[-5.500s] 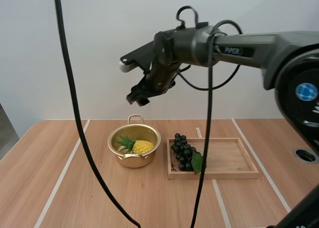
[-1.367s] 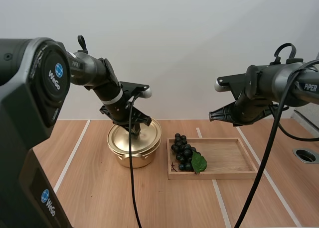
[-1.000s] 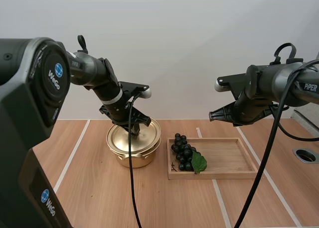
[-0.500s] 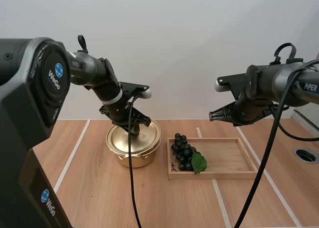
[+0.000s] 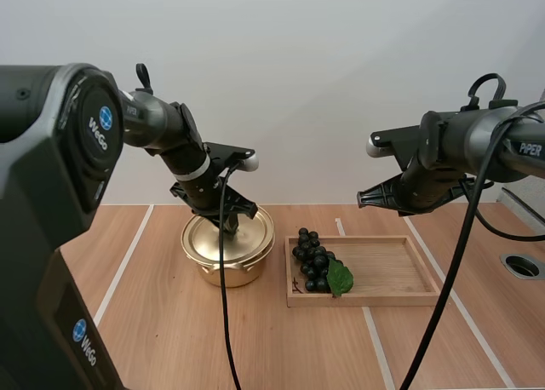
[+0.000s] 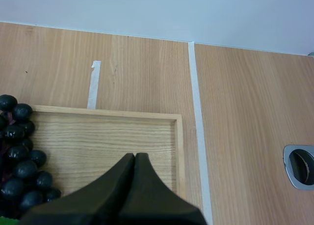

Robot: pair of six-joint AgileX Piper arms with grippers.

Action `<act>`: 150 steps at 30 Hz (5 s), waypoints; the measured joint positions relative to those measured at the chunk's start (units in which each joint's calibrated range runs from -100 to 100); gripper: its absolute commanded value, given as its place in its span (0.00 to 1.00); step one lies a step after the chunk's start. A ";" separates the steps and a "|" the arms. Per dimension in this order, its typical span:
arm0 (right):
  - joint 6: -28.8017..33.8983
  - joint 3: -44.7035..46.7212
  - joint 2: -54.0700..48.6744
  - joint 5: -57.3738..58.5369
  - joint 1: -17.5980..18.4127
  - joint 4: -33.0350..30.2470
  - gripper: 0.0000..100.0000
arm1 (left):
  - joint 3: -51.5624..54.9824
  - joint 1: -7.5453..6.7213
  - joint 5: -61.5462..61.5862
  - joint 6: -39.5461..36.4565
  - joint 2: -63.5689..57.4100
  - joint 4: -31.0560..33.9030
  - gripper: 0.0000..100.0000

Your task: Open the pot, put the pineapple inside, and close it

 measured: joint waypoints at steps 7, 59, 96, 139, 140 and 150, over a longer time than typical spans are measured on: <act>-0.44 0.00 0.00 0.00 0.00 0.00 0.00 | -0.72 0.00 -0.22 1.10 1.55 -0.69 0.76; -1.38 15.67 -30.08 -28.56 0.00 0.00 0.00 | -15.65 0.00 11.76 -5.73 -62.29 5.93 0.00; -1.48 26.82 -51.37 -38.45 0.00 13.51 0.00 | 38.74 0.86 -19.47 -12.25 -102.68 10.29 0.00; -5.07 47.55 -60.06 -50.71 -0.22 11.95 0.00 | 65.72 -0.73 -28.30 -10.32 -102.68 11.42 0.00; -5.07 47.55 -60.06 -49.26 -0.22 11.95 0.00 | 65.72 -0.79 -28.30 -10.32 -102.68 11.42 0.00; -5.07 47.55 -62.63 -31.90 -0.22 11.85 0.00 | 65.92 -0.88 -28.13 -10.10 -102.68 11.53 0.00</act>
